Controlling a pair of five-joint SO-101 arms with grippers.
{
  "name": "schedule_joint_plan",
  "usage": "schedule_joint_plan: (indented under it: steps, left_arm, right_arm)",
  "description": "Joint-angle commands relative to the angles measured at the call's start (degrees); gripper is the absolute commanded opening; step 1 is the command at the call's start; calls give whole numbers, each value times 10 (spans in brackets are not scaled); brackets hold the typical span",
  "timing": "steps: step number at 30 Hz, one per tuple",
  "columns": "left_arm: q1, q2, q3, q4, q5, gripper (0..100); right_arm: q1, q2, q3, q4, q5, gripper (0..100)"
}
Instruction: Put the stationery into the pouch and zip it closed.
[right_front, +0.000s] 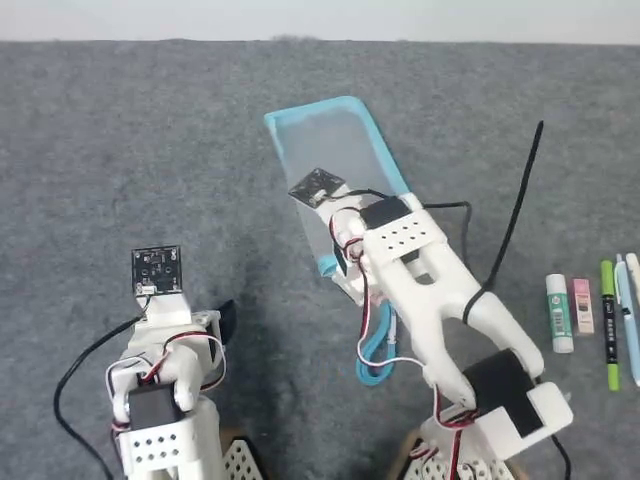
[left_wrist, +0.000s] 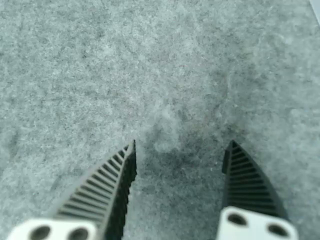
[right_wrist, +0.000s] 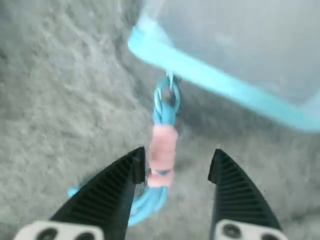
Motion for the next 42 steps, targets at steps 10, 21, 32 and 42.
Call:
schedule_joint_plan:
  steps: [10,21,32,42]
  left_arm:
    - [-3,-11,-3,4,8,265]
    - [0,-11,-3,-1,7,265]
    - [-4,-11,-3,-105,-228,266]
    - [0,-7,-52,-142,-280,267]
  right_arm:
    - [0,79,-4,-85,7,209]
    - [32,97,0,-86,8,35]
    - [35,-77,61,-102,-25,6]
    - [-5,-342,194,-132,-24,6]
